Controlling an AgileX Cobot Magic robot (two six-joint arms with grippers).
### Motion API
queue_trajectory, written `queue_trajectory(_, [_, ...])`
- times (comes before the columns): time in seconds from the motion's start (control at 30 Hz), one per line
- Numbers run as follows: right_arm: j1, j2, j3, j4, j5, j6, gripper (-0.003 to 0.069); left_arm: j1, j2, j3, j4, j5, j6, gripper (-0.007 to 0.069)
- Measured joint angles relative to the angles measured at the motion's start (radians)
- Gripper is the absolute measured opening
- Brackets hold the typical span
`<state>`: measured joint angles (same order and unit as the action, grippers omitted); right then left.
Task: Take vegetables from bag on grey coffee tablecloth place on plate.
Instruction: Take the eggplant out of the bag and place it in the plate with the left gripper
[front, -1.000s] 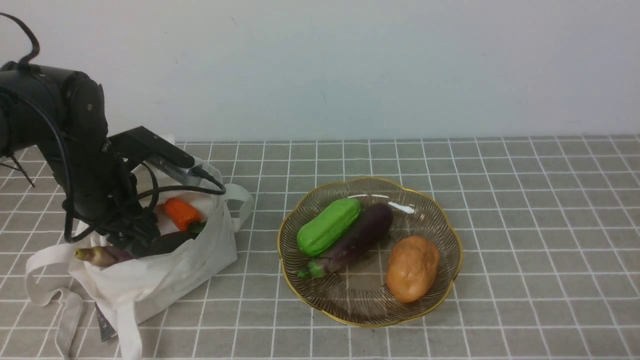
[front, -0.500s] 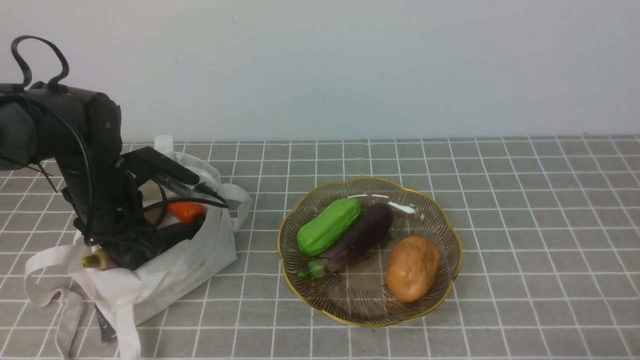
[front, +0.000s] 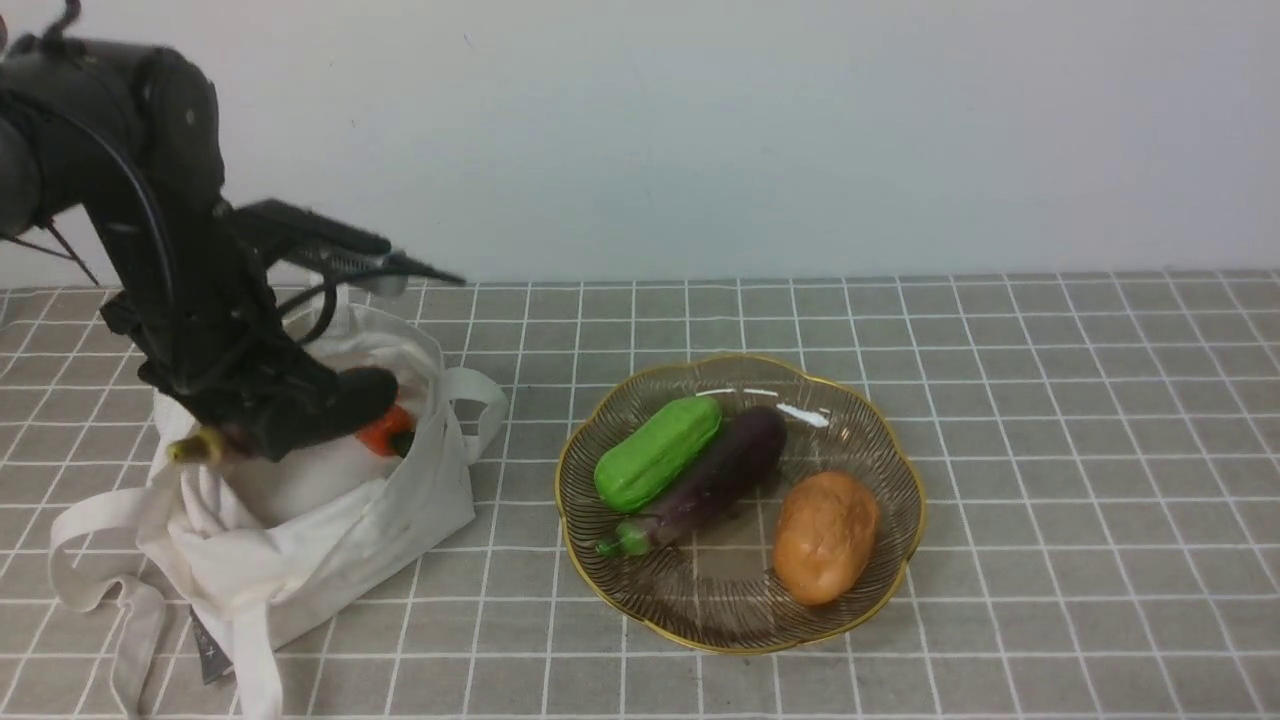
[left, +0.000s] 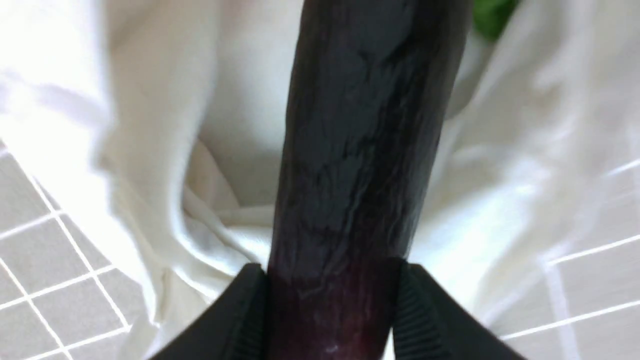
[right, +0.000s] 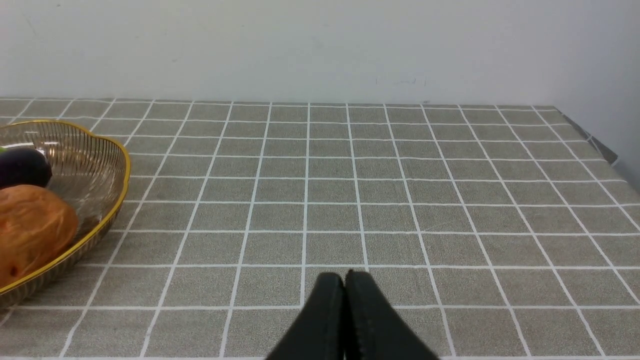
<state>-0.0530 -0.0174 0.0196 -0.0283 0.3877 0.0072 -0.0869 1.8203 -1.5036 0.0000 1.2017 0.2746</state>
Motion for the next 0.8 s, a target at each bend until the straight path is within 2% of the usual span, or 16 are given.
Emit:
queue_trajectory(0.23, [0.000, 0.000, 0.000, 0.000, 0.000, 0.000, -0.0013, -0.035, -0.205, -0.009, -0.111, 0.022, -0.003, 0.0290])
queue_trajectory(0.4, [0.000, 0.000, 0.000, 0.000, 0.000, 0.000, -0.0013, -0.189, -0.289, -0.013, -0.183, 0.033, 0.011, 0.0290])
queue_trajectory(0.6, [0.000, 0.000, 0.000, 0.000, 0.000, 0.000, -0.0013, -0.389, -0.187, -0.013, -0.212, -0.005, -0.006, 0.0290])
queue_trajectory(0.8, [0.000, 0.000, 0.000, 0.000, 0.000, 0.000, -0.0013, -0.488, -0.007, -0.013, -0.207, -0.153, -0.074, 0.0290])
